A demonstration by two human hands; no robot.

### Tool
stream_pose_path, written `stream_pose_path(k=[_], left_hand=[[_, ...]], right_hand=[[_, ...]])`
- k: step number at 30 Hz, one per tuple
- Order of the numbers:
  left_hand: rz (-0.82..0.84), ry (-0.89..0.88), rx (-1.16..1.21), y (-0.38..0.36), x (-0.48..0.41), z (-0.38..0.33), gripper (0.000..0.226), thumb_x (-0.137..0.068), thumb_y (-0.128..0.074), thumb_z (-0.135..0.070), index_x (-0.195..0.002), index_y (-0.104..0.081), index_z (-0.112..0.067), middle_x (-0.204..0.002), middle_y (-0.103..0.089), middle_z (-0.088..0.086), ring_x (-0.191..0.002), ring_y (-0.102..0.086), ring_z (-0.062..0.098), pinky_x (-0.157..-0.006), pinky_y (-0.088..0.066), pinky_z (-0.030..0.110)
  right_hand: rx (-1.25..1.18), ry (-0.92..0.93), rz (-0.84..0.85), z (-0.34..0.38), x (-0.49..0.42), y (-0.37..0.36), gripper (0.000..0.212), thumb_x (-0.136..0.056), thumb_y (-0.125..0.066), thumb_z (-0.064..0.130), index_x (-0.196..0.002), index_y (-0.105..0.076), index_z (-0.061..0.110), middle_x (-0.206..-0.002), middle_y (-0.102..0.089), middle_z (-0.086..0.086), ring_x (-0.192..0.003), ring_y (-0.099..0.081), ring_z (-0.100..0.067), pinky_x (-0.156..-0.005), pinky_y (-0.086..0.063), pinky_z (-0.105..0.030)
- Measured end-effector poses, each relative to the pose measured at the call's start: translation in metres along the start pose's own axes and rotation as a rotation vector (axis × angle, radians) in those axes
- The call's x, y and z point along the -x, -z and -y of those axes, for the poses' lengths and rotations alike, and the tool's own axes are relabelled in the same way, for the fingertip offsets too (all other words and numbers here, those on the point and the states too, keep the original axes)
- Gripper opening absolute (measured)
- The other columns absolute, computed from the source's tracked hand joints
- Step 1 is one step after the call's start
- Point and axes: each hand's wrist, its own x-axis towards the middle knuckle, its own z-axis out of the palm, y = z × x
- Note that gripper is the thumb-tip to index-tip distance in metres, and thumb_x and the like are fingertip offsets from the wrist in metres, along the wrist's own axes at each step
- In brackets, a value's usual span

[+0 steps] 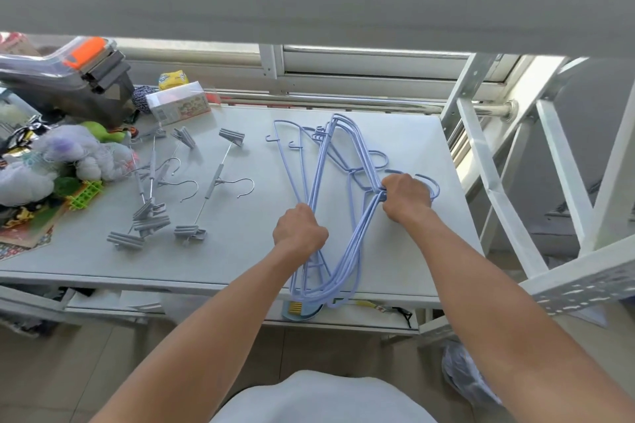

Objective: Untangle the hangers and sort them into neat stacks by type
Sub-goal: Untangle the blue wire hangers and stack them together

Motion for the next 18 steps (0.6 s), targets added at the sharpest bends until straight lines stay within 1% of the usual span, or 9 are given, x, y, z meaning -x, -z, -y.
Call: stream_pose_path(k=[3, 5, 7, 8, 10, 11, 14, 16, 18], left_hand=[[-0.035, -0.01, 0.027, 0.001, 0.0, 0.0, 0.007, -0.078, -0.053, -0.009, -0.083, -0.048, -0.01, -0.084, -0.058, 0.008, -0.075, -0.054, 0.027, -0.06, -0.041, 0.03], [-0.064, -0.006, 0.078, 0.002, 0.001, -0.002, 0.009, -0.076, -0.053, -0.008, -0.075, -0.045, -0.011, -0.076, -0.053, 0.006, -0.072, -0.053, 0.026, -0.056, -0.039, 0.028], [-0.093, 0.005, 0.127, 0.002, 0.001, -0.003, 0.011, -0.073, -0.052, -0.008, -0.072, -0.042, -0.012, -0.074, -0.052, 0.006, -0.069, -0.051, 0.025, -0.051, -0.035, 0.027], [-0.107, 0.009, 0.144, 0.002, 0.001, -0.004, 0.01, -0.073, -0.052, -0.008, -0.073, -0.042, -0.012, -0.074, -0.052, 0.006, -0.068, -0.05, 0.025, -0.051, -0.035, 0.027], [-0.125, 0.028, 0.166, 0.003, 0.0, -0.005, 0.008, -0.075, -0.052, -0.008, -0.079, -0.045, -0.009, -0.074, -0.05, 0.005, -0.071, -0.049, 0.025, -0.057, -0.037, 0.029], [-0.132, 0.04, 0.176, 0.003, -0.001, -0.005, 0.009, -0.075, -0.052, -0.008, -0.083, -0.046, -0.008, -0.076, -0.051, 0.006, -0.074, -0.05, 0.026, -0.059, -0.038, 0.03], [-0.114, 0.09, 0.214, 0.003, -0.004, -0.004, 0.015, -0.072, -0.052, -0.008, -0.086, -0.048, -0.007, -0.083, -0.055, 0.008, -0.08, -0.054, 0.03, -0.061, -0.041, 0.03], [-0.089, 0.119, 0.215, 0.003, -0.007, -0.002, 0.02, -0.073, -0.053, -0.009, -0.093, -0.052, -0.006, -0.093, -0.054, 0.009, -0.088, -0.059, 0.032, -0.066, -0.047, 0.032], [-0.061, 0.14, 0.195, 0.0, -0.011, 0.001, 0.031, -0.074, -0.055, -0.011, -0.104, -0.056, -0.003, -0.106, -0.056, 0.012, -0.095, -0.062, 0.032, -0.073, -0.051, 0.034]], right_hand=[[0.009, 0.043, -0.028, -0.003, 0.001, 0.002, 0.015, -0.083, -0.062, 0.011, -0.098, -0.065, 0.013, -0.106, -0.067, -0.01, -0.099, -0.065, -0.032, -0.076, -0.05, -0.033], [0.029, 0.078, -0.104, -0.003, -0.003, 0.007, 0.014, -0.084, -0.061, 0.01, -0.096, -0.067, 0.013, -0.105, -0.067, -0.01, -0.099, -0.065, -0.032, -0.076, -0.049, -0.033], [0.043, 0.114, -0.158, -0.001, -0.009, 0.013, 0.015, -0.084, -0.061, 0.01, -0.096, -0.069, 0.012, -0.104, -0.067, -0.011, -0.099, -0.064, -0.033, -0.079, -0.05, -0.035], [0.051, 0.128, -0.168, 0.001, -0.012, 0.015, 0.016, -0.084, -0.062, 0.011, -0.097, -0.07, 0.012, -0.105, -0.066, -0.012, -0.1, -0.064, -0.034, -0.081, -0.05, -0.036], [0.073, 0.159, -0.182, 0.006, -0.021, 0.019, 0.016, -0.083, -0.061, 0.009, -0.097, -0.07, 0.011, -0.105, -0.065, -0.012, -0.101, -0.063, -0.034, -0.082, -0.049, -0.036], [0.08, 0.174, -0.183, 0.009, -0.025, 0.02, 0.016, -0.083, -0.06, 0.008, -0.096, -0.069, 0.011, -0.105, -0.065, -0.011, -0.1, -0.063, -0.034, -0.081, -0.049, -0.037], [0.076, 0.236, -0.176, 0.018, -0.037, 0.018, 0.019, -0.083, -0.058, 0.008, -0.098, -0.068, 0.011, -0.105, -0.063, -0.009, -0.102, -0.061, -0.032, -0.082, -0.048, -0.038], [0.081, 0.278, -0.16, 0.024, -0.044, 0.015, 0.021, -0.081, -0.058, 0.008, -0.1, -0.067, 0.012, -0.107, -0.062, -0.008, -0.107, -0.058, -0.031, -0.084, -0.046, -0.038], [0.096, 0.296, -0.094, 0.03, -0.047, 0.01, 0.022, -0.082, -0.058, 0.01, -0.103, -0.064, 0.012, -0.113, -0.062, -0.009, -0.112, -0.056, -0.031, -0.086, -0.044, -0.038]])
